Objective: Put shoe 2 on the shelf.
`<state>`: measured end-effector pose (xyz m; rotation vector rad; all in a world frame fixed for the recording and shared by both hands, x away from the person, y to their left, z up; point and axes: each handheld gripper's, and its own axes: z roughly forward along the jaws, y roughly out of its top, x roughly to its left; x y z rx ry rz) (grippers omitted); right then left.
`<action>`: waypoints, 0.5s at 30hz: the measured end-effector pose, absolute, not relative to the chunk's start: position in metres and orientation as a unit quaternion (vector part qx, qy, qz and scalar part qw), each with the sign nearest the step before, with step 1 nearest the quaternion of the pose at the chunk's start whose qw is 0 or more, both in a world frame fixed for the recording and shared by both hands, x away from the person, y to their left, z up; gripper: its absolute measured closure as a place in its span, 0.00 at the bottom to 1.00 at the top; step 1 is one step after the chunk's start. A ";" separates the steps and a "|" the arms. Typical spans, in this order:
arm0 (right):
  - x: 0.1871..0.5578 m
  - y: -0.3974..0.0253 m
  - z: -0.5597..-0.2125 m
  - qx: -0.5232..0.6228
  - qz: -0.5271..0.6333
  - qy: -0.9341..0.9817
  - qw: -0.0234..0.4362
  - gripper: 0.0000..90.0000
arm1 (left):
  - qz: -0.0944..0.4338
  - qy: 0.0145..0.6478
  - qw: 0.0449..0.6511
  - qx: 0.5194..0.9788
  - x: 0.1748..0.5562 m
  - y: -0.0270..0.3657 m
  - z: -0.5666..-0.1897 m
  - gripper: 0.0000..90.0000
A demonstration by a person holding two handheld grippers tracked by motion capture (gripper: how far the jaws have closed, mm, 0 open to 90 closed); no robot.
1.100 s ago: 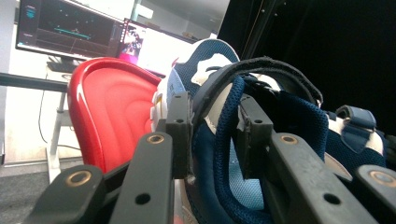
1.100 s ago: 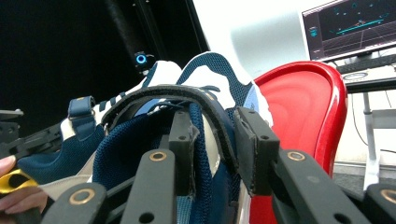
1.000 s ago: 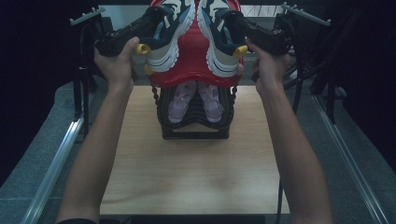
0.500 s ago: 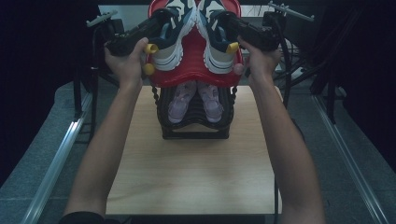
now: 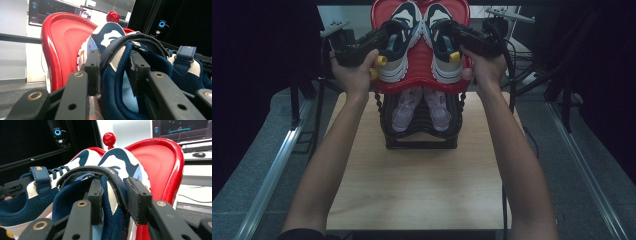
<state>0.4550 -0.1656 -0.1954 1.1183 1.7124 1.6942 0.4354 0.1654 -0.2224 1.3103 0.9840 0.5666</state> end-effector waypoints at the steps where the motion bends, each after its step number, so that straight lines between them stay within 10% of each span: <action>1: 0.456 -0.166 -0.195 0.408 0.623 0.626 0.233 0.69 | 0.246 0.431 0.648 0.577 0.435 0.165 -0.222 0.68; 15: 0.439 -0.177 -0.191 0.400 0.632 0.624 0.226 0.47 | 0.244 0.416 0.655 0.582 0.425 0.176 -0.216 0.50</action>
